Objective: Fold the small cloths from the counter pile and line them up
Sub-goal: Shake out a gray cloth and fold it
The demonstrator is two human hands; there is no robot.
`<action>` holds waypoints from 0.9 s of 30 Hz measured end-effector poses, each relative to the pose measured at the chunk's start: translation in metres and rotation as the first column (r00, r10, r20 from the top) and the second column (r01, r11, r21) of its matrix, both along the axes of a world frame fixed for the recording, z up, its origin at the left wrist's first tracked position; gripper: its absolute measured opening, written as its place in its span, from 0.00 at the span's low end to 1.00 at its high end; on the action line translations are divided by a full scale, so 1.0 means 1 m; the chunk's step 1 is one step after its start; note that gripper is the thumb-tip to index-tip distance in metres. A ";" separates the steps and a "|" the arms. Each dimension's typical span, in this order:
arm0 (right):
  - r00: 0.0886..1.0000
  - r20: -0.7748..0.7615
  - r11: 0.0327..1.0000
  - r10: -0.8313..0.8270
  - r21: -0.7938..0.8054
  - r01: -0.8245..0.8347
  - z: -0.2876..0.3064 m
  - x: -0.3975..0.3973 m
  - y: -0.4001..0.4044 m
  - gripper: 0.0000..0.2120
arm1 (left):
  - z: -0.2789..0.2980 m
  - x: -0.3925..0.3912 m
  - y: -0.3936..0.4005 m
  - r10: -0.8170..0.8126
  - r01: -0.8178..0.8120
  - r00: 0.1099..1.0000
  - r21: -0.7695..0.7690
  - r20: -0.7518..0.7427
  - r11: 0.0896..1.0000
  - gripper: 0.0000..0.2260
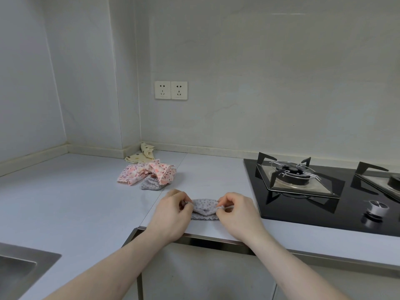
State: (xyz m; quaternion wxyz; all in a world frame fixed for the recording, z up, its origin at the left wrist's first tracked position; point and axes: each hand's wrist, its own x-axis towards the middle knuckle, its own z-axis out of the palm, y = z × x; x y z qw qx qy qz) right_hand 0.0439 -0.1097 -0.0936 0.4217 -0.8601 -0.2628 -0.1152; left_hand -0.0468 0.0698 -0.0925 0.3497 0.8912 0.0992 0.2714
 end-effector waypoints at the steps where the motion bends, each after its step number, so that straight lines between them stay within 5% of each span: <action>1: 1.000 0.001 1.000 0.003 -0.011 -0.003 0.000 0.000 0.001 0.07 | 0.000 0.000 -0.001 -0.002 0.002 1.000 0.012 -0.011 1.000 0.08; 5: 1.000 -0.019 0.999 0.003 -0.037 -0.004 0.000 0.004 0.003 0.10 | -0.002 0.003 0.001 0.010 -0.010 1.000 -0.007 -0.023 1.000 0.16; 9: 1.000 0.015 0.999 -0.019 -0.042 0.019 -0.002 0.006 0.003 0.18 | -0.005 0.006 0.004 0.023 -0.023 1.000 0.053 -0.011 0.998 0.11; 18: 1.000 0.011 0.996 0.008 -0.092 -0.007 -0.002 0.006 0.001 0.13 | -0.012 0.003 0.001 0.067 -0.079 0.993 0.124 0.095 0.989 0.14; 23: 1.000 0.015 0.978 -0.021 -0.208 0.024 -0.003 0.005 0.000 0.21 | -0.013 0.004 0.000 0.082 -0.092 0.995 0.193 0.056 0.977 0.14; 27: 1.000 0.016 0.961 0.000 -0.275 0.004 0.001 0.005 0.000 0.18 | -0.013 0.006 -0.003 0.097 -0.085 0.995 0.236 -0.038 0.968 0.19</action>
